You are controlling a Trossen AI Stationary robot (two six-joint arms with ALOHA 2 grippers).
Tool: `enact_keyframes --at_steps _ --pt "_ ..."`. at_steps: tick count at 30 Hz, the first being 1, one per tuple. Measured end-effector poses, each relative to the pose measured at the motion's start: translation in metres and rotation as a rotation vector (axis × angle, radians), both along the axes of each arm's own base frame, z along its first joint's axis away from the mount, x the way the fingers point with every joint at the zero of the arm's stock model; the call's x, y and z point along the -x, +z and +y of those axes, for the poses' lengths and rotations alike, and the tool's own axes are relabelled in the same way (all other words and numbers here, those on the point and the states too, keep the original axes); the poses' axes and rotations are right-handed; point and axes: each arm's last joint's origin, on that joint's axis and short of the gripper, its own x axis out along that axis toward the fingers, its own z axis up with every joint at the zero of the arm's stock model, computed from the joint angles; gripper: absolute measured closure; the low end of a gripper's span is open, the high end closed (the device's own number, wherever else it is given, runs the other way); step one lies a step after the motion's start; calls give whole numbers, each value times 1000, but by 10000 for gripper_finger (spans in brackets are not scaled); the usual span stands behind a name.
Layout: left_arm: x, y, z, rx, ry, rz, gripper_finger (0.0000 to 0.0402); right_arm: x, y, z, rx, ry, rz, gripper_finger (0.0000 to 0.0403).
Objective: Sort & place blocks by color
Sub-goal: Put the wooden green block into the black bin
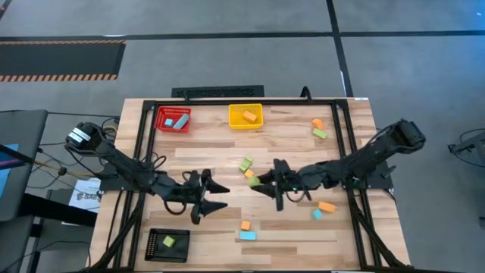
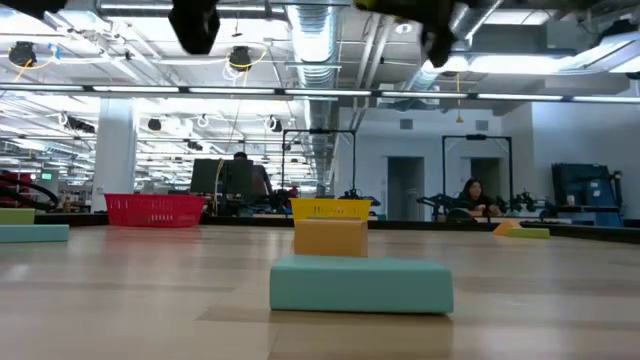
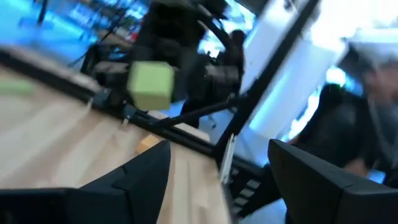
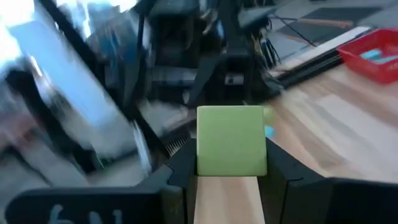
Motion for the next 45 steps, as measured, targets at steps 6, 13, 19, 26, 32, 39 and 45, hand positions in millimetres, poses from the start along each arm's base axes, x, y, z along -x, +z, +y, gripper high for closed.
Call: enact_keyframes --at_steps 6,13,19,26,32,39,45 --pt "20 15 -9 -296 -47 -13 169 -30 -5 7 -301 100 -28 281" --pt "36 17 -7 -550 -46 54 174 -72 -9 25 -450 205 -37 281" --pt "36 14 -7 -586 -62 73 173 -107 -5 36 -476 281 -58 280" --pt "35 14 -8 -627 -136 50 173 -130 -9 38 -502 356 -31 277" --pt "33 16 -5 -644 -177 13 173 -140 -17 25 -584 383 23 275" --pt "31 14 -3 -675 -203 14 176 -141 -14 21 -610 405 23 275" --pt "31 14 -2 -690 -209 18 200 -141 -14 21 -625 425 26 275"
